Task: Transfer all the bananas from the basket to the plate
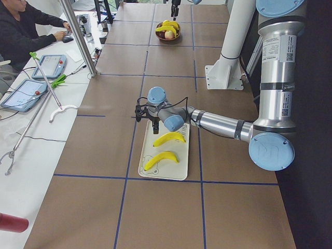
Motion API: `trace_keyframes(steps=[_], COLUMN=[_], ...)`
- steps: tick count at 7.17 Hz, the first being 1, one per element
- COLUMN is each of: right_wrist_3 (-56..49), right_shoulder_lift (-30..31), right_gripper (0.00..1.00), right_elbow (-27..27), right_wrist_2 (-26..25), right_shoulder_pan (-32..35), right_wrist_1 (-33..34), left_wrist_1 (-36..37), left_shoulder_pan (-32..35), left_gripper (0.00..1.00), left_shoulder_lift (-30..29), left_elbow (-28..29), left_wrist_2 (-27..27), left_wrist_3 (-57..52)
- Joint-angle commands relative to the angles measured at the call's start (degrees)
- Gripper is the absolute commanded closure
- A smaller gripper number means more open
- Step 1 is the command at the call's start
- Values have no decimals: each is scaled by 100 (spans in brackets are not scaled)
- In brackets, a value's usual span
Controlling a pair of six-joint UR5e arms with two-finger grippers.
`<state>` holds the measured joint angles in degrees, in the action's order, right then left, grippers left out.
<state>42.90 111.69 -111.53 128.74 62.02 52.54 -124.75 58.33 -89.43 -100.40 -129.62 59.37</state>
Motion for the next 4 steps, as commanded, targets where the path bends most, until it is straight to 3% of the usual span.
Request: trace_keyframes(steps=[1, 2, 4], right_wrist_3=[1215, 1882, 2564], right_shoulder_lift=[2, -68, -244], right_gripper=[0, 0, 0], right_elbow=[497, 787, 957], right_wrist_2=[170, 152, 99], right_shoulder_pan=[152, 135, 13], right_wrist_1=[-504, -1108, -1430], left_wrist_1=[3, 3, 3], left_shoulder_pan=[3, 3, 3], left_gripper=[1, 1, 1], left_shoulder_lift=[-74, -100, -101], left_elbow=[11, 20, 20], left_wrist_2=[-2, -2, -2], left_wrist_3=[40, 49, 49])
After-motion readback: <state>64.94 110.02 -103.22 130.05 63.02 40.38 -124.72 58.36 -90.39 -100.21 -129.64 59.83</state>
